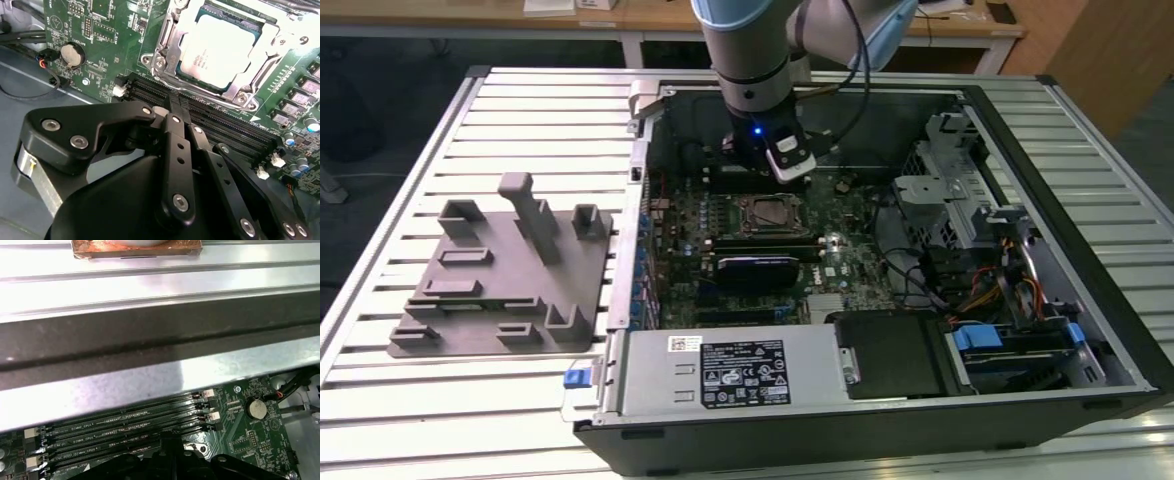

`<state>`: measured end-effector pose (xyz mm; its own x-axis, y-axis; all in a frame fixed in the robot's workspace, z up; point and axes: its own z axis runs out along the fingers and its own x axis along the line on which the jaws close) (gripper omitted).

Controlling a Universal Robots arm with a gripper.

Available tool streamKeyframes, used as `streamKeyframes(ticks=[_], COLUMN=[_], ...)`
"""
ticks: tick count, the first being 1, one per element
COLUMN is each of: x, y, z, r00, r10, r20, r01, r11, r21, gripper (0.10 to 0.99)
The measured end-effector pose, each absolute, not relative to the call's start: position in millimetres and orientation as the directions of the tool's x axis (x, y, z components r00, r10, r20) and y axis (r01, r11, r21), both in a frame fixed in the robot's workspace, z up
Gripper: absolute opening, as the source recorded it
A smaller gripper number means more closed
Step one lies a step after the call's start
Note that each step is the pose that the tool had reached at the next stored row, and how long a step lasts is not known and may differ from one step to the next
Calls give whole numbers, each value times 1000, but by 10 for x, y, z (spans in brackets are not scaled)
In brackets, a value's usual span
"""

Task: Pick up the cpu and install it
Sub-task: 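Install the first cpu locking lever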

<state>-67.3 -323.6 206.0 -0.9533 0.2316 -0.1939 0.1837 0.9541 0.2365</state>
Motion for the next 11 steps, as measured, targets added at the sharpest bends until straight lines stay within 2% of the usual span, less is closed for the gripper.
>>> streamKeyframes(ticks=[4,11], x=[-670,-593], y=[-3237,-3237], z=[2060,2056], r00=[-954,-964], r10=[231,222], r20=[-192,-150], r01=[184,195], r11=[955,966], r21=[231,171], gripper=[106,106])
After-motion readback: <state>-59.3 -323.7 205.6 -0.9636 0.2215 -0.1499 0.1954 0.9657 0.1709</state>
